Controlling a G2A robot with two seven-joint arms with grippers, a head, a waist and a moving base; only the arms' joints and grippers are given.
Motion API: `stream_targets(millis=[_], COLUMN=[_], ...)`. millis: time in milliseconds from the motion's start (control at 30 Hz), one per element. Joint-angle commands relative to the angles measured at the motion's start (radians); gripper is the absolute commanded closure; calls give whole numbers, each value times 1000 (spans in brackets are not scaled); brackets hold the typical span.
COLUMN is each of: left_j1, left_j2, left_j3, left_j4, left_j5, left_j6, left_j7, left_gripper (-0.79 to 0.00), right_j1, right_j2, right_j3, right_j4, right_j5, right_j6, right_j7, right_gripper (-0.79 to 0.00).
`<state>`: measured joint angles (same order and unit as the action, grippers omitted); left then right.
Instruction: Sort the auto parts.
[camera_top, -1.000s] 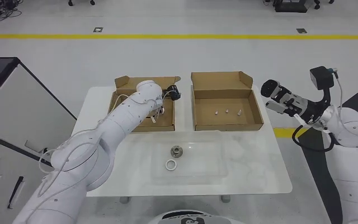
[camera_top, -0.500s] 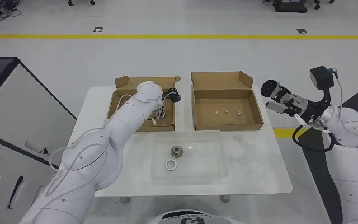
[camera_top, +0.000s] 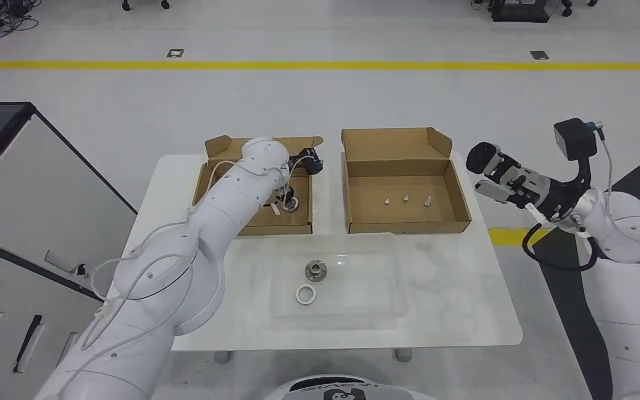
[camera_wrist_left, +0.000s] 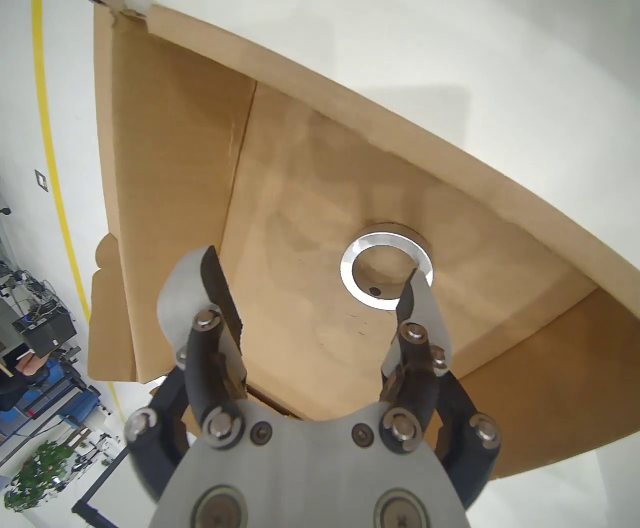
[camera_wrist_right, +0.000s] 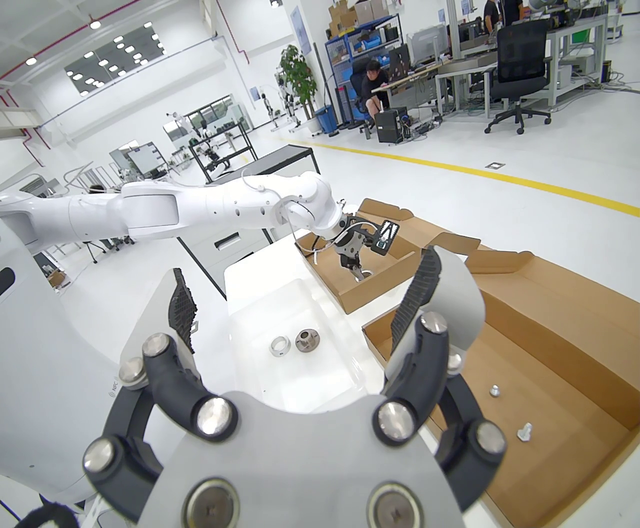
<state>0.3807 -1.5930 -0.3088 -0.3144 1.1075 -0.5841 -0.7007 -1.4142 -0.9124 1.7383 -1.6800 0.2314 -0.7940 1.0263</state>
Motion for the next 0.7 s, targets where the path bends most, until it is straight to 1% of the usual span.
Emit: stream_targets(millis=[0,200,367,467,533,633,667], left_j1=[-11,-51,-80,-88,-84,-56,-48], left_j2=[2,18,43,67,86,127,137], left_j3=[-6,-30,-64,-93,-114,-158,-168], left_j4=[1,-20,-72,-130,-187,-308,-339], left_j5=[1,2,-18,-34,-47,-79,-83], left_j6=[-2,-24,-46,-72,-92,-124,-129], left_j7=[9,29,59,72,70,47,38], left_gripper=[-785,-785,-785,-785,-785,-785,-785], right_j1=[0,0,0,0,0,0,0], right_j2=[0,0,0,0,0,0,0], right_j3=[0,0,0,0,0,0,0], right_j4=[0,0,0,0,0,0,0], right_j5=[0,0,0,0,0,0,0], right_j6=[0,0,0,0,0,0,0], right_j7=[0,0,0,0,0,0,0], right_gripper=[-785,-785,-785,-785,-785,-785,-785])
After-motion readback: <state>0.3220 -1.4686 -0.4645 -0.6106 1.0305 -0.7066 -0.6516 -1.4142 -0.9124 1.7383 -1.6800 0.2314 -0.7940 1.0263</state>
